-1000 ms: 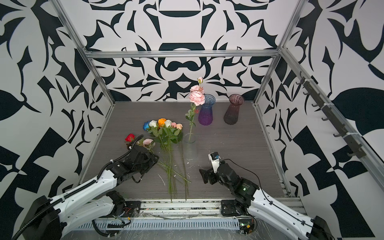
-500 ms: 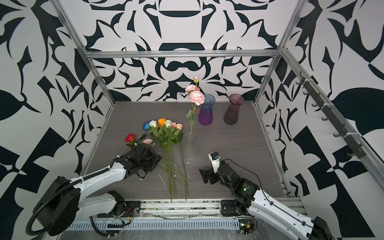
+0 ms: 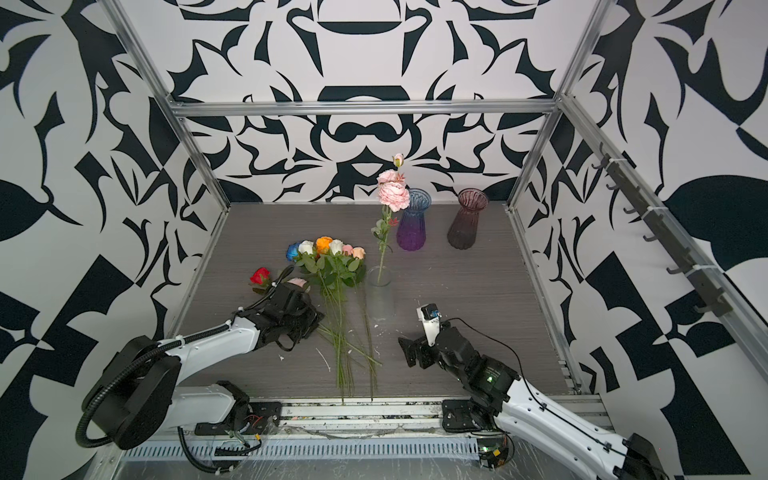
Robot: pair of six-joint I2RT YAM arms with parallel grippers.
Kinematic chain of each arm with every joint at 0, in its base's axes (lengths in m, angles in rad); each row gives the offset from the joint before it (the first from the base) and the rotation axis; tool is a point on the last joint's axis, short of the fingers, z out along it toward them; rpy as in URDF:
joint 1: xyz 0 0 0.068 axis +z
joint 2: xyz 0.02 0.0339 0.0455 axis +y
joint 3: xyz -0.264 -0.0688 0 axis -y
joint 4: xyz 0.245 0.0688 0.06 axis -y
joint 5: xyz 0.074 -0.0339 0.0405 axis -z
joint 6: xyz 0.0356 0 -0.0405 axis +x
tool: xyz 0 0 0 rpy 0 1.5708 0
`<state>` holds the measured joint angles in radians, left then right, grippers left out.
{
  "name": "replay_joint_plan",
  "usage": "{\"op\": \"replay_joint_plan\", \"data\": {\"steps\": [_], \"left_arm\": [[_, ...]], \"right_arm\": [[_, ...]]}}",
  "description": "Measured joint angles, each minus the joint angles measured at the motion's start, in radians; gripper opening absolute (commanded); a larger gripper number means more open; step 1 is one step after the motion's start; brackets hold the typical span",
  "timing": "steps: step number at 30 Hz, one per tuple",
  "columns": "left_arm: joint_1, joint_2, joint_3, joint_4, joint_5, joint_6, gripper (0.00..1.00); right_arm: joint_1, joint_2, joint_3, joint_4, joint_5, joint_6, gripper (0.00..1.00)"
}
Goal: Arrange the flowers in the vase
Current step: 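Move the left gripper back to the rose bunch and close on a pink rose stem, then lift the pink rose upright out of the bunch with the left gripper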
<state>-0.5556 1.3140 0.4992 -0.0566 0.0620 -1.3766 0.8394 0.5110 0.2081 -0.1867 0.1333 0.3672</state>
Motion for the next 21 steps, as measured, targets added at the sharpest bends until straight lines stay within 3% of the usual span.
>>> {"op": "replay_joint_plan", "data": {"steps": [15, 21], "left_arm": [[0.052, 0.058, 0.000, 0.067, 0.084, 0.003, 0.00], [0.058, 0.056, 0.036, 0.039, 0.099, 0.053, 0.00]], "right_arm": [[0.000, -0.002, 0.000, 0.002, -0.003, 0.000, 0.99], [0.000, -0.002, 0.000, 0.002, -0.003, 0.000, 0.99]]}}
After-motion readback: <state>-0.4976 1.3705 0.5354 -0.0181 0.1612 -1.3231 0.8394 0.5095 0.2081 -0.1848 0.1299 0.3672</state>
